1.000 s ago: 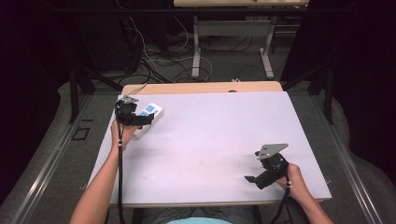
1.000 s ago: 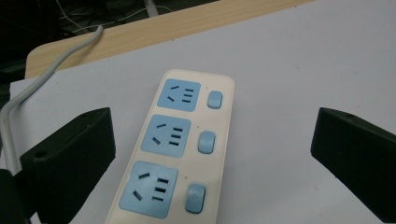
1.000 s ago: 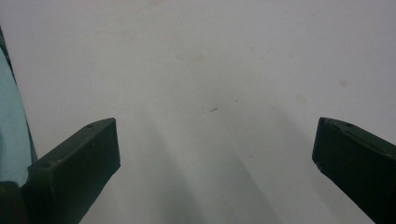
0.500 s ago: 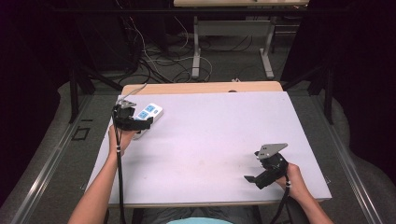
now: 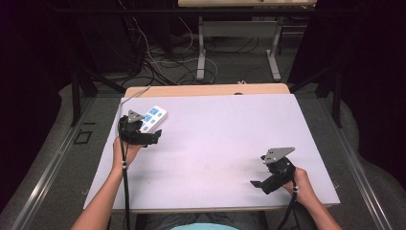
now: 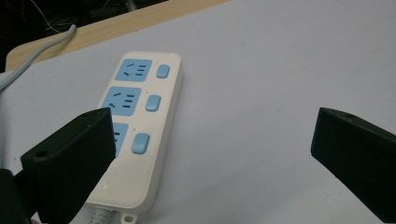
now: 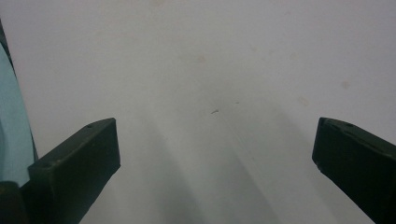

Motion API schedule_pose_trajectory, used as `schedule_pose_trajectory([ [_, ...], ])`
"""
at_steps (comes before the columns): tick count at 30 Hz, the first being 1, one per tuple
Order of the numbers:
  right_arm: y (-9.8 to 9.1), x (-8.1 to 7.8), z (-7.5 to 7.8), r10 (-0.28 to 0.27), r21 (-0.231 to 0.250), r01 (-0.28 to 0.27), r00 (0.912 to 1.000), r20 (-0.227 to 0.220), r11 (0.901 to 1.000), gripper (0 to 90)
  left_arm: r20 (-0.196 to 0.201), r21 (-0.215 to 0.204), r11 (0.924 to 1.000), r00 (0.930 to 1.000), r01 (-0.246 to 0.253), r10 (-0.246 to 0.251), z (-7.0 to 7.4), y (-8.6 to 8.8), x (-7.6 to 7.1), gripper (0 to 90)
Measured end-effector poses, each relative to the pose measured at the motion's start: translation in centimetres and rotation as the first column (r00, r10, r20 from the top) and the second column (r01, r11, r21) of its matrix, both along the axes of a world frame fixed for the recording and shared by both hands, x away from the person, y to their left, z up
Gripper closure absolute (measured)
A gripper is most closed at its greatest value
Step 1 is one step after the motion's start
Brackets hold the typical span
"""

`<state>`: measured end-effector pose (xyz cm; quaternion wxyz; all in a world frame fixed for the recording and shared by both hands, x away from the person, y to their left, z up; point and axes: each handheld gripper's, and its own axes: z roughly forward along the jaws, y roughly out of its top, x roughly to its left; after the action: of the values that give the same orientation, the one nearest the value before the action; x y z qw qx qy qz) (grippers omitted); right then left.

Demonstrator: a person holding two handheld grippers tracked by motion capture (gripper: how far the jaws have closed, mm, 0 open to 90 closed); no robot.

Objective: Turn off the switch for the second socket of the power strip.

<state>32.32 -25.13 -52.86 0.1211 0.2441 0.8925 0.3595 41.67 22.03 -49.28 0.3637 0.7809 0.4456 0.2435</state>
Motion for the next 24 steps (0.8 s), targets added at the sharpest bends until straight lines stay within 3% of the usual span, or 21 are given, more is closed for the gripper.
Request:
schedule_pose_trajectory([
  [9, 0.0, -0.1, 0.0, -0.003, 0.001, 0.003, 1.0, -0.008, 1.0, 0.3, 0.009, -0.003, 0.9996, 0.9996, 0.027, -0.027, -0.1, -0.3, -2.7, 0.0],
  [10, 0.0, -0.1, 0.0, 0.002, -0.002, -0.002, 1.0, -0.005, 1.0, 0.3, 0.014, -0.02, 0.9996, 0.9997, 0.022, -0.021, -0.2, -0.5, -2.9, 0.0],
  [16, 0.0, -0.1, 0.0, 0.011, -0.004, -0.011, 0.9999, -0.008, 0.9999, 0.3, 0.009, -0.002, 0.9997, 0.9996, 0.026, -0.026, -0.3, -0.5, -4.6, 0.0],
  [24, 0.0, -0.1, 0.0, 0.016, -0.003, -0.016, 0.9998, -0.012, 0.9999, 0.3, 0.009, -0.012, 0.998, 0.998, 0.063, -0.063, -0.7, -0.7, -6.5, 0.0],
])
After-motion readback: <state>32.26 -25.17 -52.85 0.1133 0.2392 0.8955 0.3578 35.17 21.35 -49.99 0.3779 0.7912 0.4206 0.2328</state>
